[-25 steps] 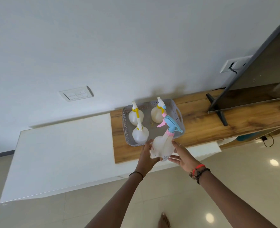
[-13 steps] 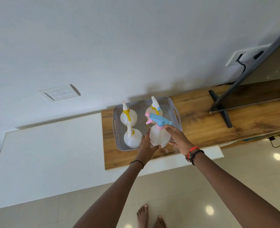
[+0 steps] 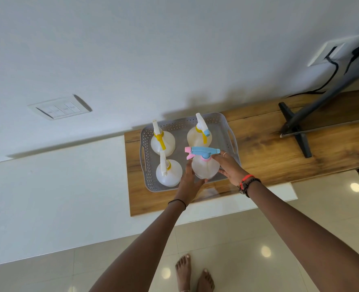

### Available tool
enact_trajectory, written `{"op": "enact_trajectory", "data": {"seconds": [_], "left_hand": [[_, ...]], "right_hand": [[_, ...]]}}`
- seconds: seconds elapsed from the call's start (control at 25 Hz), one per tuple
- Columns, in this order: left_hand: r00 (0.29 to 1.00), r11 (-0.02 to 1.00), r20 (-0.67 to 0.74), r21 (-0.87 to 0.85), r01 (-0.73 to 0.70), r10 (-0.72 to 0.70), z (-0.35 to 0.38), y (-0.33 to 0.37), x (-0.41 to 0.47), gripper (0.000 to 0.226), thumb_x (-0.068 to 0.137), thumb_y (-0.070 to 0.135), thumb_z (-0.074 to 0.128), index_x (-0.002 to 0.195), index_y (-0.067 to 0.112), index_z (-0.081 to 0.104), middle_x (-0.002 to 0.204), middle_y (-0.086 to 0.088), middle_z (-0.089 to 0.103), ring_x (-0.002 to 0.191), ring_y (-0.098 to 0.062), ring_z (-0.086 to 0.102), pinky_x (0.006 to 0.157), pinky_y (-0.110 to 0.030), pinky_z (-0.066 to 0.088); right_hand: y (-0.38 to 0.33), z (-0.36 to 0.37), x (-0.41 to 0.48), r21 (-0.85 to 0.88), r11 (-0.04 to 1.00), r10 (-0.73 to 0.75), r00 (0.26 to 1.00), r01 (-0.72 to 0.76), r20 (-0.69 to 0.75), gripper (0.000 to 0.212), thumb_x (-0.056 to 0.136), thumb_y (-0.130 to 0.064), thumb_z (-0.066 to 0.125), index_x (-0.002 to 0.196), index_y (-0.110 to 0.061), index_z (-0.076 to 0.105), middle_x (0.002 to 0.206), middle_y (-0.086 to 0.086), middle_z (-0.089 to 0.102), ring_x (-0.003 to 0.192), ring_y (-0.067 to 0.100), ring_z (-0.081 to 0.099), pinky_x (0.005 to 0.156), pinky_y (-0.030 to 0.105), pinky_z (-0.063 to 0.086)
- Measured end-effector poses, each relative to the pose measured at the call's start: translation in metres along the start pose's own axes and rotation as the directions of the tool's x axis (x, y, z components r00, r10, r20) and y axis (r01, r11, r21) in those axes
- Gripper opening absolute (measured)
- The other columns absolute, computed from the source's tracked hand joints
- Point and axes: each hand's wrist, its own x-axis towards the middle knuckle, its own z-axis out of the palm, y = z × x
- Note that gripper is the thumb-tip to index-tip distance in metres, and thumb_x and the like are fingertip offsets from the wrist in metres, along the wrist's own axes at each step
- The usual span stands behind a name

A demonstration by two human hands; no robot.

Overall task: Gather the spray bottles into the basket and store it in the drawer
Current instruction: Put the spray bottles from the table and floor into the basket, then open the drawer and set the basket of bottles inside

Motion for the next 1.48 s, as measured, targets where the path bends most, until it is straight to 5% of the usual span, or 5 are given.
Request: {"op": "enact_trajectory", "data": {"seconds": [0.48, 0.6, 0.84, 1.12, 1.48], "left_hand": [[0.998, 0.998, 0.040, 0.036, 0.057, -0.058, 0.006, -0.010, 0.011, 0.076, 0.087, 0.015, 0.067, 0.145, 0.008, 0.018, 0.145, -0.016, 0.046, 0.132, -0.031, 0.049, 0.105, -0.040, 0.044], [0.998, 0.997, 0.043, 0.064, 0.047, -0.049, 0.008, -0.011, 0.013, 0.075, 0.088, 0.014, 0.065, 0.145, 0.006, 0.017, 0.146, -0.017, 0.046, 0.131, -0.032, 0.050, 0.104, -0.039, 0.045], [0.996, 0.995, 0.061, 0.083, 0.058, -0.063, 0.008, -0.010, 0.017, 0.072, 0.089, 0.013, 0.063, 0.145, 0.005, 0.019, 0.146, -0.017, 0.046, 0.132, -0.032, 0.049, 0.107, -0.042, 0.045], [0.995, 0.994, 0.067, 0.087, 0.072, -0.078, 0.012, -0.009, 0.018, 0.067, 0.091, 0.013, 0.060, 0.144, 0.003, 0.022, 0.144, -0.018, 0.047, 0.132, -0.032, 0.048, 0.108, -0.040, 0.043], [0.989, 0.998, -0.139, -0.022, 0.056, -0.058, 0.012, -0.018, -0.023, 0.049, 0.094, 0.004, 0.050, 0.140, 0.000, 0.036, 0.140, -0.017, 0.046, 0.131, -0.029, 0.046, 0.113, -0.036, 0.037]], "right_hand": [[0.008, 0.002, 0.016, 0.007, 0.999, -0.043, 0.998, 0.043, 0.053, 0.017, 0.095, -0.024, 0.051, 0.108, -0.021, 0.063, 0.094, -0.006, 0.065, 0.086, 0.009, 0.059, 0.069, 0.023, 0.047], [0.010, 0.001, 0.019, -0.004, 0.998, -0.069, 0.996, 0.069, 0.047, 0.013, 0.095, -0.024, 0.051, 0.094, -0.027, 0.063, 0.092, -0.006, 0.065, 0.088, 0.011, 0.059, 0.072, 0.025, 0.047], [0.011, 0.001, 0.021, -0.061, 0.994, -0.092, 0.995, 0.094, 0.029, 0.021, 0.095, -0.026, 0.050, 0.110, -0.018, 0.062, 0.108, 0.005, 0.062, 0.102, 0.019, 0.055, 0.088, 0.036, 0.044], [0.006, 0.002, 0.017, -0.080, 0.993, -0.089, 0.994, 0.084, -0.066, 0.027, 0.096, -0.015, 0.041, 0.112, -0.008, 0.061, 0.106, 0.009, 0.058, 0.099, 0.021, 0.052, 0.079, 0.031, 0.042], [0.022, -0.008, -0.009, -0.039, 0.999, -0.032, 0.911, 0.018, -0.411, 0.032, 0.094, -0.014, 0.049, 0.120, -0.001, 0.060, 0.104, 0.006, 0.055, 0.098, 0.020, 0.050, 0.095, 0.036, 0.047]]}}
